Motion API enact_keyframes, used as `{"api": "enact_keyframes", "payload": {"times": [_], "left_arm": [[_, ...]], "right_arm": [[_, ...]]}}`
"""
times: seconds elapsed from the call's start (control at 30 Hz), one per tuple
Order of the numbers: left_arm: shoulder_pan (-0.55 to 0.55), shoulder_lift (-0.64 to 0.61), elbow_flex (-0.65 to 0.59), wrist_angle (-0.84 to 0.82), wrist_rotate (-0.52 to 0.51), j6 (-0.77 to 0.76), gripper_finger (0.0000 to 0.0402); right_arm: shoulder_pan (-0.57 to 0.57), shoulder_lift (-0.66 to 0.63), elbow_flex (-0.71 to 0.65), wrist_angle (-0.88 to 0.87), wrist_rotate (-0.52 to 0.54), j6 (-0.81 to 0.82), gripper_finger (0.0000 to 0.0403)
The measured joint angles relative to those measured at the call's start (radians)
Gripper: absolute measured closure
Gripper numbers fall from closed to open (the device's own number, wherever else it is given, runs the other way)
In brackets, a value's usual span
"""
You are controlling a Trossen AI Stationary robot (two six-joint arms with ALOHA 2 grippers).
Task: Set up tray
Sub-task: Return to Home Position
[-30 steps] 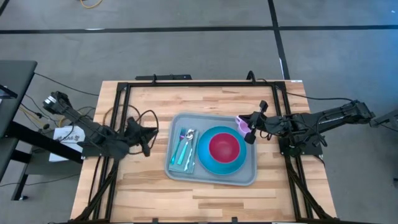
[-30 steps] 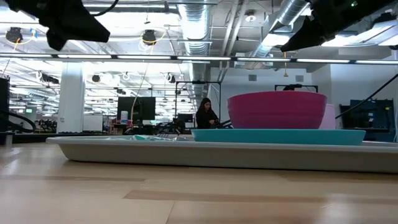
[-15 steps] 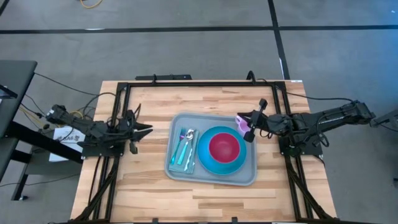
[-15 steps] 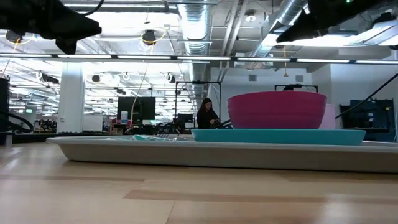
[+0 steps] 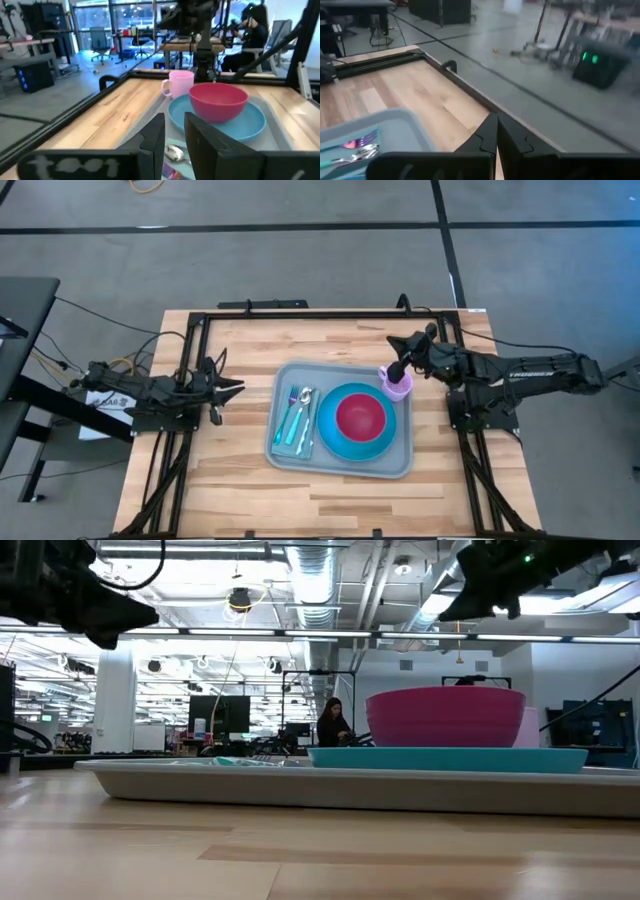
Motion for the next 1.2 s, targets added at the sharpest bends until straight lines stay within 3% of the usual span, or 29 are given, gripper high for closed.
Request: {"api": "enact_keyframes", "payload": {"times": [0.23, 0.33, 0.5, 0.8, 1.03, 1.2], "left_arm": [[0.028, -0.008, -0.016, 0.087, 0.075, 0.046, 0.0339], [0.035, -0.009, -0.015, 0.078, 0.123, -0.002, 0.0339], [0.035, -0.008, -0.015, 0.057, 0.132, -0.006, 0.0339], [0.035, -0.008, -0.015, -0.015, 0.092, 0.012, 0.0339], [0.035, -0.007, -0.01, -0.161, 0.092, 0.003, 0.0339], [0.035, -0.005, -0.008, -0.17, 0.097, -0.009, 0.0339]], "right_arm": [[-0.016, -0.001, 0.0, -0.051, -0.186, 0.07, 0.0403], [0.003, -0.015, -0.001, -0.115, -0.199, 0.127, 0.0403], [0.053, -0.079, -0.054, -0.047, -0.195, 0.129, 0.0403], [0.228, -0.399, -0.243, 0.01, -0.019, 0.155, 0.0403], [0.324, -0.662, -0.391, 0.034, -0.014, 0.118, 0.0403], [0.34, -0.812, -0.472, 0.056, -0.014, 0.066, 0.0403]]}}
